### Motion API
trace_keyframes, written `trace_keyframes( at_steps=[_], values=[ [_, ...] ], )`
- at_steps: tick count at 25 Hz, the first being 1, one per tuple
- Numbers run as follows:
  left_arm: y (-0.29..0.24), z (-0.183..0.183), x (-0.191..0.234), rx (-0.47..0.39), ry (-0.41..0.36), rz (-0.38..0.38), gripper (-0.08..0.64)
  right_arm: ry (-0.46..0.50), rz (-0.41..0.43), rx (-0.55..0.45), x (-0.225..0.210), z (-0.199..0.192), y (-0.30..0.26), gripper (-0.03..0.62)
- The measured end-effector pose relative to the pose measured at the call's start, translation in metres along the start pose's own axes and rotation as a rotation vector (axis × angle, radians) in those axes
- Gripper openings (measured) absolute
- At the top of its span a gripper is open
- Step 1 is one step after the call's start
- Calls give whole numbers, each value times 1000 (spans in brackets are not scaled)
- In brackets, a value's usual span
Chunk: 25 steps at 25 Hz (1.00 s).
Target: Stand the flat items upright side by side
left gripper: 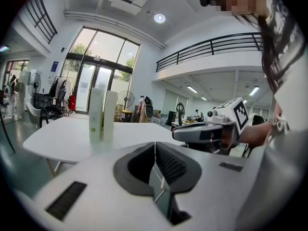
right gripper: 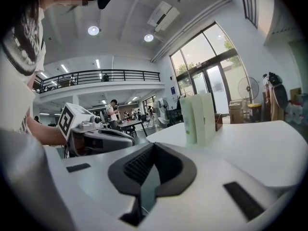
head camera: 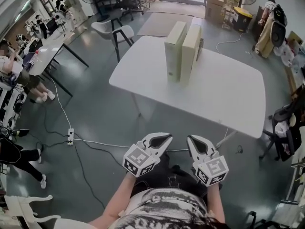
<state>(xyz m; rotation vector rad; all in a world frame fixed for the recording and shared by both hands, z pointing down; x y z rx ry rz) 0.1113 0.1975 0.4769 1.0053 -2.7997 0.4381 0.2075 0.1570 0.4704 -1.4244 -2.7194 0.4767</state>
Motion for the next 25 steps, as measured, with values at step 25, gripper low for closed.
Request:
trace_keyframes(
  at_steps=[25],
  values=[
    [-25, 3, 1, 58, -37, -46, 15, -1, 19, 18, -12, -4, -9, -3]
  ],
)
Point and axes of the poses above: the fingertips, and each gripper's own axes: y backward along the fingers, x to its left, z out of its top, the point moved 3 cm from there along y, backward along the fingers, and after that the axes turned 13 degrees about -z, right-handed, at the moved point
